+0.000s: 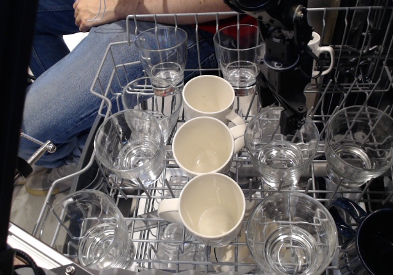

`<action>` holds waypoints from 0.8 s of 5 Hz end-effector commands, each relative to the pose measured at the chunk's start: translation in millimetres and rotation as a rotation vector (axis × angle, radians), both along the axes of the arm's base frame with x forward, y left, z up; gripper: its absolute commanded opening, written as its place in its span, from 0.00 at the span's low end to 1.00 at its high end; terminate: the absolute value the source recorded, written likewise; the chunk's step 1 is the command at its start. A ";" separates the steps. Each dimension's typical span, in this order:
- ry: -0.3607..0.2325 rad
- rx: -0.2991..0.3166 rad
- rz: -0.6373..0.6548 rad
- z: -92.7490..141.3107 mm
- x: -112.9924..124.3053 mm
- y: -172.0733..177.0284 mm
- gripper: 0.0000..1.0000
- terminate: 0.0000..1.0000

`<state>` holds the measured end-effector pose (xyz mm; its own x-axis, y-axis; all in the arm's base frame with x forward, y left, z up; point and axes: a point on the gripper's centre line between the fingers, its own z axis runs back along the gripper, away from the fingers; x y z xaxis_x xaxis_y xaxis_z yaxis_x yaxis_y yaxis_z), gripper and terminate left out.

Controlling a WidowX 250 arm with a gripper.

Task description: Pick up glass cup

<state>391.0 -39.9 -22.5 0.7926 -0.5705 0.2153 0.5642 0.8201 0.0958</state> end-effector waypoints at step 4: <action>-0.122 -0.011 0.095 -11.4 3.0 -3.5 0.00 0.00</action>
<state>388.8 -40.6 -46.0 0.8239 -0.4829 0.2966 0.4634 0.8753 0.1379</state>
